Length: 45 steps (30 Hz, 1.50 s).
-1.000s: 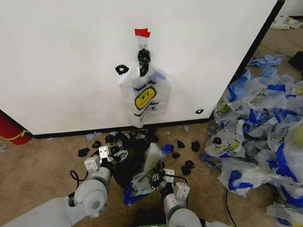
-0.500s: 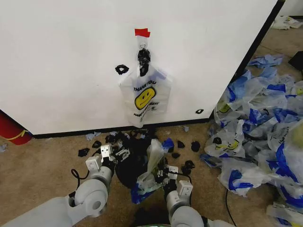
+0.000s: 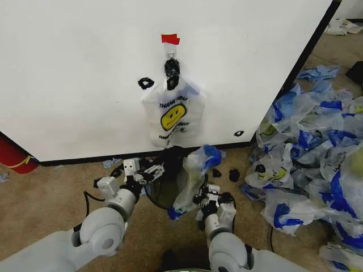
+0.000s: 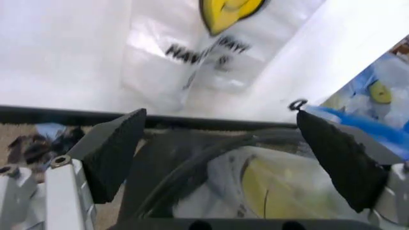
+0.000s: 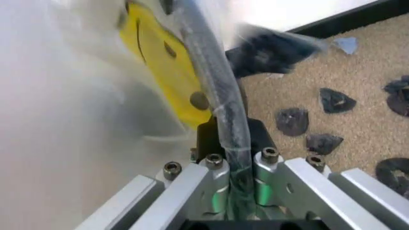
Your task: Pick up the garbage bag from the wall and place it over the trash bin.
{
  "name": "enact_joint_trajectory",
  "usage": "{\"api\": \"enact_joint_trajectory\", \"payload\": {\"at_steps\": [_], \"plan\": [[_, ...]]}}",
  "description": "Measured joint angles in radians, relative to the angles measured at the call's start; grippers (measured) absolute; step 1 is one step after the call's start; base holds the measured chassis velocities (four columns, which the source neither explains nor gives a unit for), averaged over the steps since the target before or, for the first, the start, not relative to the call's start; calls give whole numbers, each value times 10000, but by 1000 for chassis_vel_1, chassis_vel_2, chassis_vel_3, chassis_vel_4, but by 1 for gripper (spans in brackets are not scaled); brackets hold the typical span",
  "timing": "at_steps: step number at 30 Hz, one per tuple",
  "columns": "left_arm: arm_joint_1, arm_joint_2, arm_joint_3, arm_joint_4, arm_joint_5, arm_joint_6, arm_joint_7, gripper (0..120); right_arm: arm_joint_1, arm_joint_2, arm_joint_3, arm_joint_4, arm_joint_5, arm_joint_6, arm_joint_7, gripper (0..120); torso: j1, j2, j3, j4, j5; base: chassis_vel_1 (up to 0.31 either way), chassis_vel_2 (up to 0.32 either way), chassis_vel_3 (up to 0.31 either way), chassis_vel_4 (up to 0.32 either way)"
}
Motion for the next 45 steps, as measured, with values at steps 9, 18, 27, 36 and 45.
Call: {"api": "enact_joint_trajectory", "payload": {"at_steps": [9,18,27,36,45], "plan": [[98,-110,156,470,-62,-73,-62,94,-134,49,-16,152,45,-2,25,0,0,-1,1,-1,-3,0,0,0,0],[-72,-115,-237,902,596,-149,363,94,-454,164,223,255,185,-36,181,0,0,-1,1,0,-3,0,0,0,0],[266,503,-249,-689,-601,77,600,94,-418,386,718,77,378,-95,241,0,0,-1,1,1,-1,0,0,0,0],[100,755,1244,-1754,-1147,224,594,94,-167,641,848,-17,461,-197,389,0,0,-1,1,1,-2,0,0,0,0],[-302,339,1829,-1283,-1161,203,775,94,-134,649,795,58,455,-216,427,0,0,0,1,0,-3,0,0,0,0]]}}
